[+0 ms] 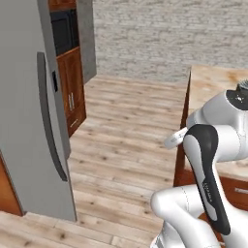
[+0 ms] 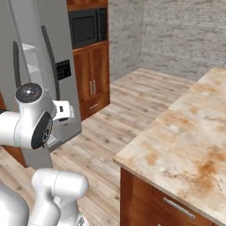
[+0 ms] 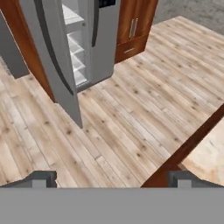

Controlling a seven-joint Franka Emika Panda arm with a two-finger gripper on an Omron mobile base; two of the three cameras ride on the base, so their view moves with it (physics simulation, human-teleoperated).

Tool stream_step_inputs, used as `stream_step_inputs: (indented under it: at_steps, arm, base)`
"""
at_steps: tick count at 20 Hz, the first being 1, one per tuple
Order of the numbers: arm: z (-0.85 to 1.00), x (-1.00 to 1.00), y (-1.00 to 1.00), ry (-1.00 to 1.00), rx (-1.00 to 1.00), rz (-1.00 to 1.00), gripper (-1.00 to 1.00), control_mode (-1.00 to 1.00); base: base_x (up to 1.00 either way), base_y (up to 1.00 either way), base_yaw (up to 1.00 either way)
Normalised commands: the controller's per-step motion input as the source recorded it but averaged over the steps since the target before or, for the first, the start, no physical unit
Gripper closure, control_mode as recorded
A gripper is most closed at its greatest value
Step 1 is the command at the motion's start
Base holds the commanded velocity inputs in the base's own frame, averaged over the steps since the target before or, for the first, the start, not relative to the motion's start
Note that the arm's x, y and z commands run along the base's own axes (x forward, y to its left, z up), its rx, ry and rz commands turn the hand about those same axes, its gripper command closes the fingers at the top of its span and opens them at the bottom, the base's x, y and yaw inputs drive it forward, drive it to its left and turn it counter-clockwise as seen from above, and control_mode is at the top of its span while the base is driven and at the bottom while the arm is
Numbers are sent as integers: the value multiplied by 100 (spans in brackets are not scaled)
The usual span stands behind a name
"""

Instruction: Pick up both pears from the fridge and place them inside the tupperware on the counter.

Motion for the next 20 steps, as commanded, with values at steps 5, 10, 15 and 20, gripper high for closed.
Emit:
stream_step_inputs:
  at_steps: [5, 10, 15, 20]
  arm:
    - [0, 0, 0, 0, 0, 0, -100, 100]
    - [0, 0, 0, 0, 0, 0, -100, 100]
    - [0, 0, 0, 0, 0, 0, -100, 100]
    - [0, 0, 0, 0, 0, 0, -100, 100]
  base:
    - [55, 39, -32]
    - [49, 35, -31]
    - [74, 20, -28]
    - [99, 18, -15]
